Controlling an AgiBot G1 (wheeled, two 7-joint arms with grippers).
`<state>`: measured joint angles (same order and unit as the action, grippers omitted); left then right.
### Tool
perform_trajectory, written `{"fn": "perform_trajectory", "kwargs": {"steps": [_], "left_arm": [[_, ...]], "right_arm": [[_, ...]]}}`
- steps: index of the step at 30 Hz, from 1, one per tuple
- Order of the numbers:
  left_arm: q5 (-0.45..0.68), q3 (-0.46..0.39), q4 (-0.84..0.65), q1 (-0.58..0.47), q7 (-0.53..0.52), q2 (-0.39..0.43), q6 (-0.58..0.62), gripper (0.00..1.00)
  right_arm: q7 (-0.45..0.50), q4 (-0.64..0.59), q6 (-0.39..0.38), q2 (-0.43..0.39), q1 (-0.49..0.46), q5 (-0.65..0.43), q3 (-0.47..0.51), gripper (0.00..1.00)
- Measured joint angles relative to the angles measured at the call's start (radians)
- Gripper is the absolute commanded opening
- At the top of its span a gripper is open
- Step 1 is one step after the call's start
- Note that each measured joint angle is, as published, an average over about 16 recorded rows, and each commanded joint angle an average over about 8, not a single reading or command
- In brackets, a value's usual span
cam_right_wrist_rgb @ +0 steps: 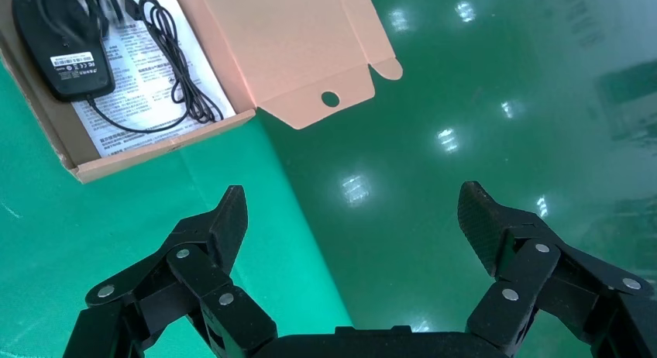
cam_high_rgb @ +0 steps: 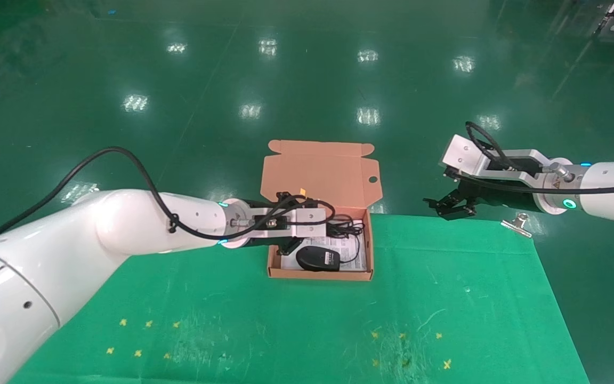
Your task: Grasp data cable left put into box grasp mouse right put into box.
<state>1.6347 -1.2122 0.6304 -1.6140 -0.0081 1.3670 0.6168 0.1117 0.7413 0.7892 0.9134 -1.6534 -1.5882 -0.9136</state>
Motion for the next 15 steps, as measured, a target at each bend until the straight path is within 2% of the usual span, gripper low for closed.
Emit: {"fn": "perform_trajectory", "kwargs": {"steps": [15], "left_arm": [[0.07,0.0,0.008,-0.108,-0.014,-0.028,-0.08,1.0]], "right_arm": [[0.003,0.068,-0.034,-0.073,-0.065,-0.047,0.013,1.0]]}}
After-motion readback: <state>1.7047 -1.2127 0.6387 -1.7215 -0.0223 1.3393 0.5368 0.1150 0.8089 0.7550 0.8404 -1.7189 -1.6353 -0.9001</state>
